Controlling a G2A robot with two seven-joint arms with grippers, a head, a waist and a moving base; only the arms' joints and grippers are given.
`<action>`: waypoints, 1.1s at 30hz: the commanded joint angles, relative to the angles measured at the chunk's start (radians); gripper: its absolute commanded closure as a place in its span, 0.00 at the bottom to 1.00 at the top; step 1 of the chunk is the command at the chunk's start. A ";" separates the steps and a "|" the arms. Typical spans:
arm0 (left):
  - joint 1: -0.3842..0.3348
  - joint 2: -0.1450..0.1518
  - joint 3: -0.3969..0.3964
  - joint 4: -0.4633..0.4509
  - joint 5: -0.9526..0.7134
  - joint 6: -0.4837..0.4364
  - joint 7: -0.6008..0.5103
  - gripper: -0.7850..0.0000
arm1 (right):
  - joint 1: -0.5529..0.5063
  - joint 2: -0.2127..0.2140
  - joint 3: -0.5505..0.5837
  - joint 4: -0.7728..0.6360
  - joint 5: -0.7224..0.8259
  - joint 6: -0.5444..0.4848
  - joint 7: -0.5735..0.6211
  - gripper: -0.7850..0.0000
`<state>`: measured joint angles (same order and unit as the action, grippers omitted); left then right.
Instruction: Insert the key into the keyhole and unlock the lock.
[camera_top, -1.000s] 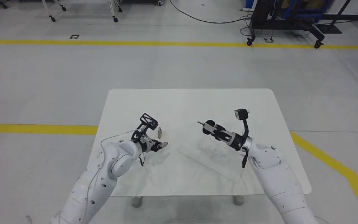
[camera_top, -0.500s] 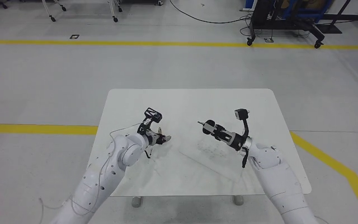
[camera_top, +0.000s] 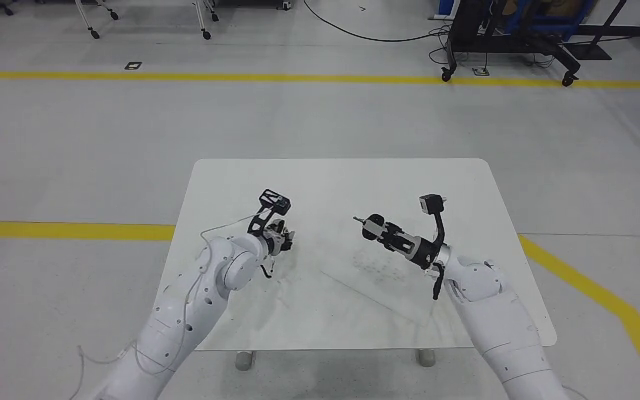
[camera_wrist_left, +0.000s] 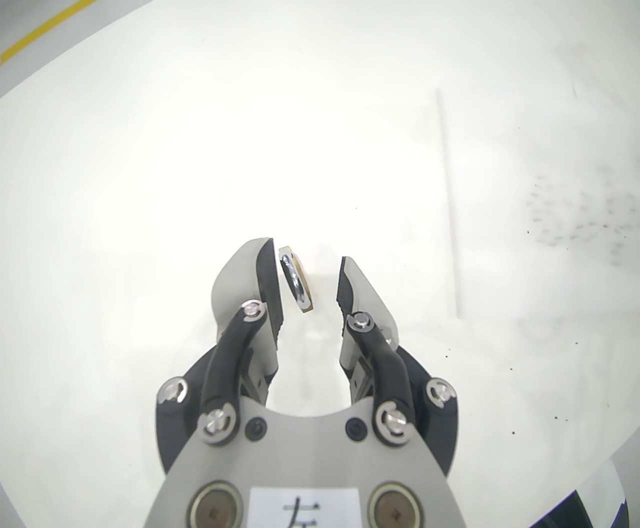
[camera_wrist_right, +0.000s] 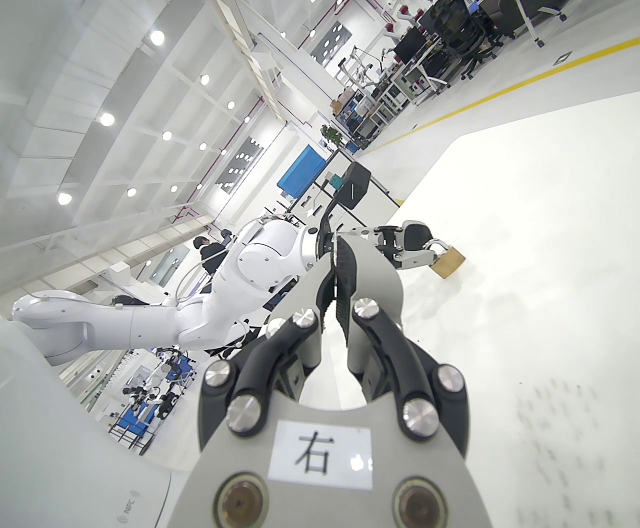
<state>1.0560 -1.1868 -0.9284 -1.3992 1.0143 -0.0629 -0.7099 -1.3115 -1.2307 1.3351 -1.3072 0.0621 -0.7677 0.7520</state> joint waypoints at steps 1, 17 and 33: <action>0.000 -0.001 -0.001 0.004 0.002 0.000 -0.003 0.72 | 0.000 0.000 0.000 0.000 0.000 0.000 0.000 1.00; -0.020 -0.014 -0.014 0.066 -0.056 -0.061 0.002 1.00 | 0.000 0.000 0.000 0.000 0.000 0.000 0.000 1.00; -0.024 -0.017 -0.026 0.083 -0.032 -0.081 -0.017 1.00 | 0.000 0.000 0.000 0.000 0.000 0.000 0.000 1.00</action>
<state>1.0322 -1.2036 -0.9524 -1.3175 0.9863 -0.1367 -0.7236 -1.3115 -1.2307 1.3351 -1.3072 0.0621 -0.7677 0.7520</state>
